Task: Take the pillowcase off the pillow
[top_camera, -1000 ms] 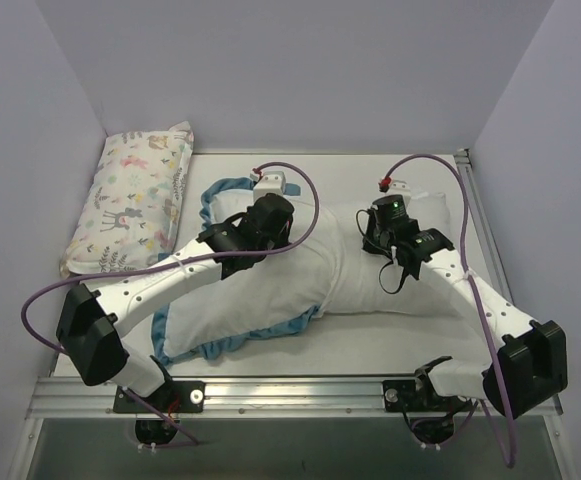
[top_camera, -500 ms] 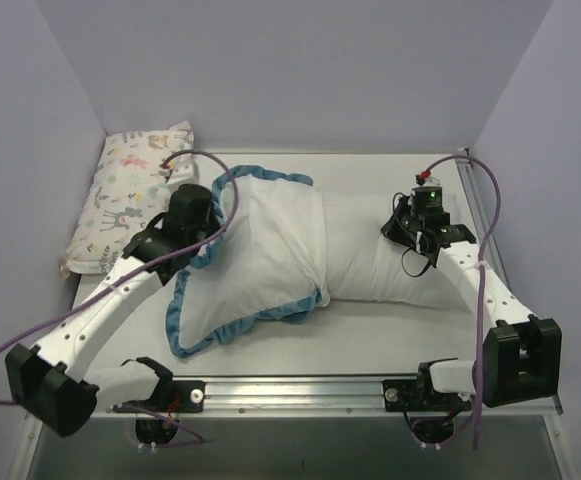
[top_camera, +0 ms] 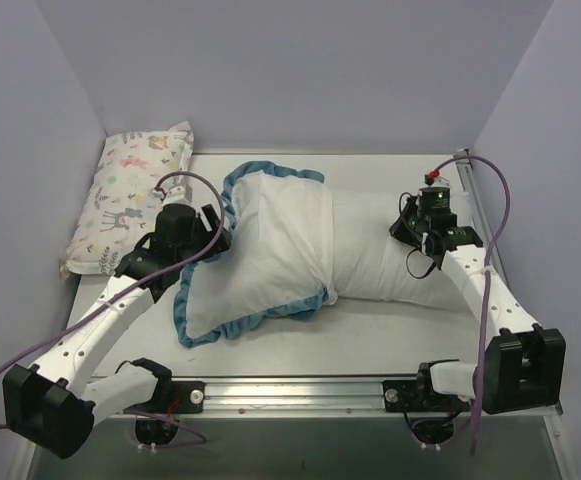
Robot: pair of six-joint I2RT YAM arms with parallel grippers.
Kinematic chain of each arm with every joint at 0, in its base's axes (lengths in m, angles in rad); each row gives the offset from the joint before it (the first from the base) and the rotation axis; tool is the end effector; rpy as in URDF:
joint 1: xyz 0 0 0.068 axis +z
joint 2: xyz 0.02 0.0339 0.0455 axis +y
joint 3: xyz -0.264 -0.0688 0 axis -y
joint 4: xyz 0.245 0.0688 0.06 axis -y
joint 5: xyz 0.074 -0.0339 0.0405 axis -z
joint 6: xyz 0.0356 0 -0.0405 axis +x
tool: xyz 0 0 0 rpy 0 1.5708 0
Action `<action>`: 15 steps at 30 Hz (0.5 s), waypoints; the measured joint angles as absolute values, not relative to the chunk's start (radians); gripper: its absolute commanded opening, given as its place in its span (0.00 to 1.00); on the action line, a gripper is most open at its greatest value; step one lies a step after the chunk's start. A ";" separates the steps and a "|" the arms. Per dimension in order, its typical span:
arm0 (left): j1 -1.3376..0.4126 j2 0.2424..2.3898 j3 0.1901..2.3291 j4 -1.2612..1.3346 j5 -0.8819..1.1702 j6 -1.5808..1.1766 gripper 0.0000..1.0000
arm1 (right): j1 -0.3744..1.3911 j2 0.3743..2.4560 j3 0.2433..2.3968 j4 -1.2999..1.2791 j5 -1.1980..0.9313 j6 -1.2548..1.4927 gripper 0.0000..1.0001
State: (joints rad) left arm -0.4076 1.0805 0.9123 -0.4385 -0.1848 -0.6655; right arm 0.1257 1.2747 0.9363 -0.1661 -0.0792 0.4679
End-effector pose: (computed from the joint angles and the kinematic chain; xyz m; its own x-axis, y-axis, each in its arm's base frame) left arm 0.2200 -0.0879 0.3024 -0.5668 -0.4164 -0.7109 -0.1257 0.8965 -0.4248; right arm 0.2872 0.0391 0.2884 -0.5154 0.3880 -0.7641 0.0434 0.9023 0.4290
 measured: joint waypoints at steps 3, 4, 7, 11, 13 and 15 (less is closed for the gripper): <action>-0.485 1.074 0.924 -0.434 -0.177 -0.661 0.85 | 0.144 1.256 0.937 -0.186 -0.055 0.465 0.21; -0.506 1.073 0.929 -0.433 -0.175 -0.659 0.86 | 0.154 1.250 0.940 -0.196 -0.042 0.463 0.30; -0.547 1.073 0.939 -0.419 -0.170 -0.649 0.87 | 0.204 1.225 0.961 -0.239 0.008 0.445 0.50; -0.587 1.098 0.947 -0.392 -0.157 -0.642 0.88 | 0.284 1.183 1.002 -0.304 0.058 0.414 0.67; -0.605 1.122 0.950 -0.376 -0.149 -0.640 0.88 | 0.327 1.164 1.021 -0.325 0.066 0.395 0.76; -0.616 1.149 0.951 -0.361 -0.140 -0.639 0.86 | 0.373 1.150 1.034 -0.337 0.070 0.375 0.82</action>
State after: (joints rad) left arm -0.6155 1.1488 0.9508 -0.3614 -0.1398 -0.6388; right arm 0.3733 1.1503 1.0336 -0.3370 0.0700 0.3748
